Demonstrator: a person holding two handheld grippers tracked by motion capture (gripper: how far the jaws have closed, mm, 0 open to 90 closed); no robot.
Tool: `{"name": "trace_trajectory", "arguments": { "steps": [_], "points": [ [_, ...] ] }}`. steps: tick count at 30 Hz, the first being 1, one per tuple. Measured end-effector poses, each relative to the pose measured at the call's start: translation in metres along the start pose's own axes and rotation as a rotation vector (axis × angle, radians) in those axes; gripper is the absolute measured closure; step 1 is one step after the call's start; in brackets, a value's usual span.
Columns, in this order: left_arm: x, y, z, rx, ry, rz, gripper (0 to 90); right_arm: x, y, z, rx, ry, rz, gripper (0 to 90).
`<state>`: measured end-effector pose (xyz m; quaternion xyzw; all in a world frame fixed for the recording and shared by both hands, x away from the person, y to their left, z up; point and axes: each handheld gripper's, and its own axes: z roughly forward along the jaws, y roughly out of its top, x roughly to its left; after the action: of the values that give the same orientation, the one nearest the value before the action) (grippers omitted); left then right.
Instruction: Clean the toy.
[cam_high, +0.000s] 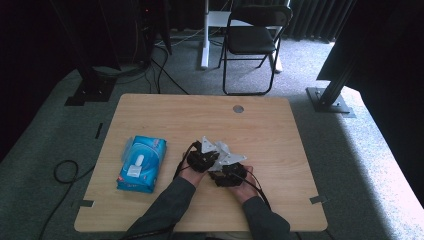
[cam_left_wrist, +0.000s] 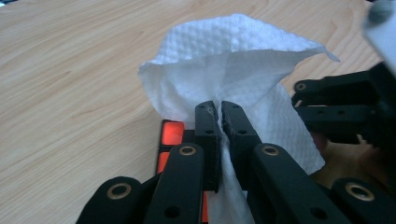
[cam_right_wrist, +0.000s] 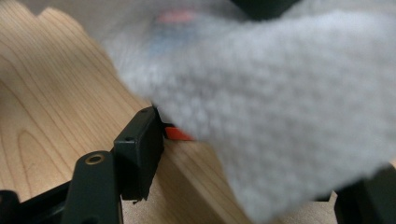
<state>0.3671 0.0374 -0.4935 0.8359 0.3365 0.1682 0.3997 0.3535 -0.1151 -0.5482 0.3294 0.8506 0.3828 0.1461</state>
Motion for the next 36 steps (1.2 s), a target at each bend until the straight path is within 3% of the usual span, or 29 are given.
{"name": "trace_trajectory", "arguments": {
  "steps": [7,13,15,20,21,26,28,29,34,36],
  "points": [
    [-0.007,-0.004,-0.002,-0.018,-0.029,-0.003,86.6,0.0,0.0,0.0,0.0,0.0,0.001,34.2],
    [-0.009,-0.007,-0.005,-0.017,-0.027,0.016,86.7,0.0,0.0,0.0,0.0,0.004,0.0,34.2],
    [-0.006,-0.008,-0.008,-0.013,-0.01,0.017,86.7,0.0,0.0,0.0,0.001,0.006,-0.002,34.2],
    [0.003,-0.012,-0.016,0.007,0.081,0.033,86.7,0.0,0.0,0.0,-0.001,0.008,-0.001,34.2],
    [0.003,-0.012,-0.016,0.007,0.081,0.033,86.7,0.0,0.0,0.0,-0.001,0.008,-0.001,34.2],
    [0.02,-0.02,-0.024,0.017,0.153,-0.015,86.7,0.0,0.0,0.0,0.0,0.007,0.0,34.1],
    [0.02,-0.02,-0.024,0.017,0.153,-0.015,86.7,0.0,0.0,0.0,0.0,0.006,-0.002,34.1],
    [0.029,-0.027,-0.023,0.054,0.175,-0.039,86.7,0.0,0.0,0.0,0.0,0.006,-0.007,34.2],
    [0.029,-0.037,-0.018,0.09,0.159,-0.047,86.7,0.0,0.0,-0.001,0.002,0.013,-0.014,34.0],
    [0.03,-0.039,-0.017,0.091,0.141,-0.056,86.6,0.001,0.0,-0.001,0.001,-0.012,-0.019,29.2]
  ]
}}
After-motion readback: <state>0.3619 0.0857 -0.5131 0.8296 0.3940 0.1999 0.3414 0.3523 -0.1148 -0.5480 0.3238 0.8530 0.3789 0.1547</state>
